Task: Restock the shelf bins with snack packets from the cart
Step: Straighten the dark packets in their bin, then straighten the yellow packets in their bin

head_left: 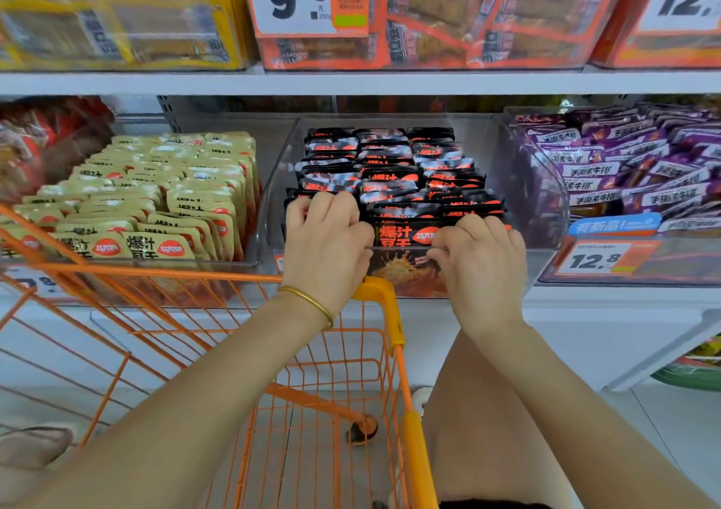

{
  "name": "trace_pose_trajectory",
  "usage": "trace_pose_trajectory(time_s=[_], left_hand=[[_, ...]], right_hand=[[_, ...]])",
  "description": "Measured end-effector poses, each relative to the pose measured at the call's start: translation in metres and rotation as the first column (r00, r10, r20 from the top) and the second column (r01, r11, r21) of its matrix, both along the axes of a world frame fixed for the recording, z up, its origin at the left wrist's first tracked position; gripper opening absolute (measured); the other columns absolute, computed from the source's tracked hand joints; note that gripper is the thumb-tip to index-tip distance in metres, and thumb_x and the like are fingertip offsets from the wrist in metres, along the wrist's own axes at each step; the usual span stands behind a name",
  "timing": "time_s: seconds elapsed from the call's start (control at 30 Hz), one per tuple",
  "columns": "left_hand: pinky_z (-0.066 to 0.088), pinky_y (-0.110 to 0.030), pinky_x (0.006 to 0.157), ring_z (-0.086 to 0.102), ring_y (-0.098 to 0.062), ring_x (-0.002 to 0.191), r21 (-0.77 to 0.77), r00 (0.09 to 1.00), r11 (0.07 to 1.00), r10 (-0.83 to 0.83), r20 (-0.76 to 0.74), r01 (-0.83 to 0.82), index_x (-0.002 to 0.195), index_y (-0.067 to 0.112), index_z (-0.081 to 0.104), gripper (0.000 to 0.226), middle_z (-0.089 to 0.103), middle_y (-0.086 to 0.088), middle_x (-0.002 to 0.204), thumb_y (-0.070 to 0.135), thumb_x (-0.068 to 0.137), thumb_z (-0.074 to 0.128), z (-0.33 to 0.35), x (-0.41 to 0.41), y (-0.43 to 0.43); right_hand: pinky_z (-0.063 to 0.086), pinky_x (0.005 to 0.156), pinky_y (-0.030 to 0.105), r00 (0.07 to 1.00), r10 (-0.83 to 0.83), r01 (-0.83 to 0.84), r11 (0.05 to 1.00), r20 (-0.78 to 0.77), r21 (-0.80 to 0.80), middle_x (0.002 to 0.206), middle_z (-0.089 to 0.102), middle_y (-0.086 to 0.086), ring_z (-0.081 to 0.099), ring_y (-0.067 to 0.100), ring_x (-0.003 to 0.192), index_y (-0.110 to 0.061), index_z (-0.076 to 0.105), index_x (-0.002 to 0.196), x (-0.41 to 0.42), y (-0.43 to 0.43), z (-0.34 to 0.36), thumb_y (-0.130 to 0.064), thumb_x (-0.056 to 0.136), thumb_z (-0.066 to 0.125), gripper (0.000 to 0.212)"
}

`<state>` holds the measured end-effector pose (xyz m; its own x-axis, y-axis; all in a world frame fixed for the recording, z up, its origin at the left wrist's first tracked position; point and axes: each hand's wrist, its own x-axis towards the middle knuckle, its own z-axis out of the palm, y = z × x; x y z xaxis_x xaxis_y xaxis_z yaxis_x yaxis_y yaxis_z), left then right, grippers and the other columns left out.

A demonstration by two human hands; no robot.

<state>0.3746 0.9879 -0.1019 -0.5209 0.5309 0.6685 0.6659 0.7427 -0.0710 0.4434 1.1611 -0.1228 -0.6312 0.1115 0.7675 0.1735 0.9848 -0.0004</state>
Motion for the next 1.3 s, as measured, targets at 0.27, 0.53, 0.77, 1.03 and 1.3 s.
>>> trace_pose_trajectory(time_s=[0.27, 0.53, 0.77, 1.03, 1.3], left_hand=[[0.022, -0.037, 0.078, 0.044, -0.027, 0.082, -0.053, 0.996, 0.995, 0.086, -0.019, -0.086, 0.063, 0.017, 0.067, 0.004, 0.047, -0.004, 0.076, 0.02, 0.062, 0.064, 0.003, -0.027, 0.011], [0.024, -0.037, 0.078, 0.053, -0.03, 0.079, -0.058, 0.997, 0.996, 0.071, 0.013, -0.07, 0.063, 0.017, 0.065, 0.006, 0.05, -0.004, 0.077, 0.022, 0.061, 0.063, -0.005, -0.027, 0.015], [0.025, -0.034, 0.077, 0.037, -0.023, 0.085, -0.03, 0.997, 0.999, 0.011, 0.071, -0.009, 0.072, 0.018, 0.069, 0.013, 0.051, -0.004, 0.078, 0.027, 0.065, 0.064, -0.004, -0.017, 0.003], [0.031, -0.035, 0.074, 0.041, -0.023, 0.087, 0.143, 0.974, 0.964, 0.218, 0.061, -0.224, 0.088, 0.02, 0.067, 0.016, 0.053, -0.004, 0.085, 0.027, 0.079, 0.055, 0.014, -0.013, -0.098], [0.037, -0.041, 0.081, 0.051, -0.035, 0.097, 0.329, 0.896, 0.834, 0.396, 0.202, -0.443, 0.103, 0.012, 0.064, 0.027, 0.057, -0.011, 0.102, 0.016, 0.083, 0.046, 0.02, -0.04, -0.189]], right_hand=[[0.037, 0.062, 0.031, 0.998, 0.008, -0.003, 0.996, 0.055, -0.091, 0.068, 0.055, 0.003, 0.052, 0.028, 0.066, -0.014, 0.066, 0.065, -0.027, 0.001, 0.004, -0.018, 0.066, 0.082, 0.017], [0.037, 0.06, 0.031, 0.998, -0.014, 0.019, 0.996, 0.057, -0.087, 0.067, 0.055, 0.003, 0.05, 0.027, 0.064, -0.014, 0.065, 0.063, -0.03, 0.008, -0.007, -0.019, 0.072, 0.069, 0.01], [0.033, 0.058, 0.03, 0.999, -0.003, 0.006, 0.997, 0.032, -0.08, 0.066, 0.055, 0.004, 0.051, 0.028, 0.062, -0.015, 0.071, 0.069, -0.015, 0.002, -0.004, -0.021, 0.072, 0.065, 0.009], [0.047, 0.062, 0.037, 0.901, 0.434, -0.419, 0.878, 0.018, -0.231, 0.072, 0.058, 0.007, 0.054, 0.031, 0.071, -0.011, 0.071, 0.077, -0.043, -0.103, 0.056, -0.014, 0.081, 0.058, 0.014], [0.043, 0.076, 0.032, 0.775, 0.586, -0.459, 0.778, 0.234, -0.428, 0.113, 0.055, 0.014, 0.051, 0.029, 0.107, -0.003, 0.057, 0.114, -0.111, -0.221, 0.056, -0.001, 0.092, 0.045, 0.025]])
